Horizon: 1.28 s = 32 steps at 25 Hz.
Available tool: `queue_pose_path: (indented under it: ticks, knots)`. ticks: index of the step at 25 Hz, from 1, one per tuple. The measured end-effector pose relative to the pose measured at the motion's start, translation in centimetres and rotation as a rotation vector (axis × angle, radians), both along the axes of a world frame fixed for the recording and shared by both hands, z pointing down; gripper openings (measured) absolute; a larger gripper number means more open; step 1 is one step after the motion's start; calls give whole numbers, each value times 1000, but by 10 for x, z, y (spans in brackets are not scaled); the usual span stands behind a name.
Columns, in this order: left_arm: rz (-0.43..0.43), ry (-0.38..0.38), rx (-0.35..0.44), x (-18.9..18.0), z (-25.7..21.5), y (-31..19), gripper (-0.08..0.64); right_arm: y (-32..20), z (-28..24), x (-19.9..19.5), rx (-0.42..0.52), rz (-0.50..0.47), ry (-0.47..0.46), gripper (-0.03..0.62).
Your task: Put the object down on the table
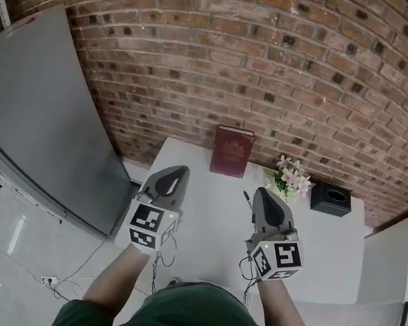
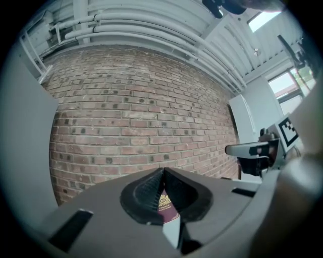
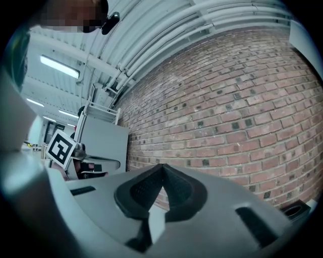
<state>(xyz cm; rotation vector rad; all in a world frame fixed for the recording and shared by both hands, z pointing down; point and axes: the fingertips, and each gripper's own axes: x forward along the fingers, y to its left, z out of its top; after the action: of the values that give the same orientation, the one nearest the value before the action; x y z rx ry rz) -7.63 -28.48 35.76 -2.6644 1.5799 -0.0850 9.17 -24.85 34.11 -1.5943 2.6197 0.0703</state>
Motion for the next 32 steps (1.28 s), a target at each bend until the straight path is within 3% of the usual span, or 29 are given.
queue_pose_path:
  ticks: [8, 32]
  knots:
    - [-3, 15, 27, 1, -8, 2, 11, -2, -3, -1, 12, -5, 7, 3]
    - [-22, 51, -34, -5, 7, -13, 11, -15, 9, 0, -24, -33, -4, 2]
